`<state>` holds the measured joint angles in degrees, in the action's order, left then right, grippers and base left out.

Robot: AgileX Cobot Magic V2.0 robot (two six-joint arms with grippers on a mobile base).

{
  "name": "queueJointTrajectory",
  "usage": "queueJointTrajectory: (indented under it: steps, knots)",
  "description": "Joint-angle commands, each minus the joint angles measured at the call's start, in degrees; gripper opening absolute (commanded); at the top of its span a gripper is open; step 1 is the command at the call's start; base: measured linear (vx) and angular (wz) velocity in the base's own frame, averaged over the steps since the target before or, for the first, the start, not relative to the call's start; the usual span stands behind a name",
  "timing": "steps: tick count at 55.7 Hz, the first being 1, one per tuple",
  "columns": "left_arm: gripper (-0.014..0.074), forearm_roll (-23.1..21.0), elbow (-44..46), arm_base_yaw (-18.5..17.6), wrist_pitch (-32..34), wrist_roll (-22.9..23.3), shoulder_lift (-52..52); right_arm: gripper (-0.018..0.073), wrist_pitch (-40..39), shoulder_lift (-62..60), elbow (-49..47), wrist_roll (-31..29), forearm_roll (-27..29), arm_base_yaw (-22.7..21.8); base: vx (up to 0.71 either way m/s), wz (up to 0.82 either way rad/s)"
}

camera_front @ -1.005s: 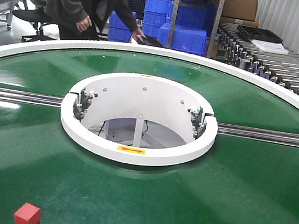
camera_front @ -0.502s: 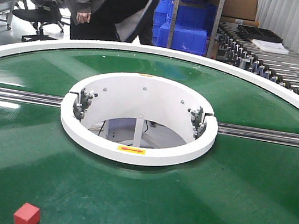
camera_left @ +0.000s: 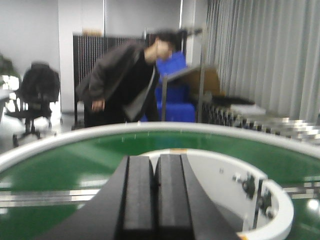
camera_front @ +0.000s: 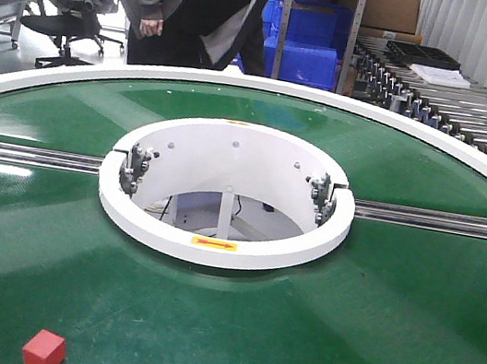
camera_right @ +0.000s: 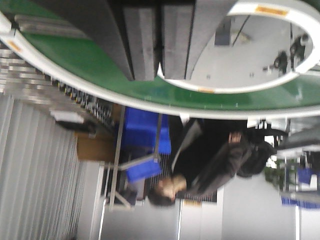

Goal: Pick red and yellow blocks into blue bin

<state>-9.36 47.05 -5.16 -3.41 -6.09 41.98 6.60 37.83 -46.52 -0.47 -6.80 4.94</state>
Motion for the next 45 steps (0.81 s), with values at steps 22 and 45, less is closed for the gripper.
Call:
queueJointTrajectory:
  steps: [22,45]
  knots:
    - [0.009,0.0,2.2,-0.5,5.5,0.1,5.8,0.0119,-3.8,3.2,-2.1,-0.5,-0.2,-0.3,0.0,0.0]
    - [0.0534,0.0,2.2,-0.5,5.4,0.1,5.8,0.0687,-5.7,3.2,-2.1,-0.3,0.0,-0.3,0.0,0.0]
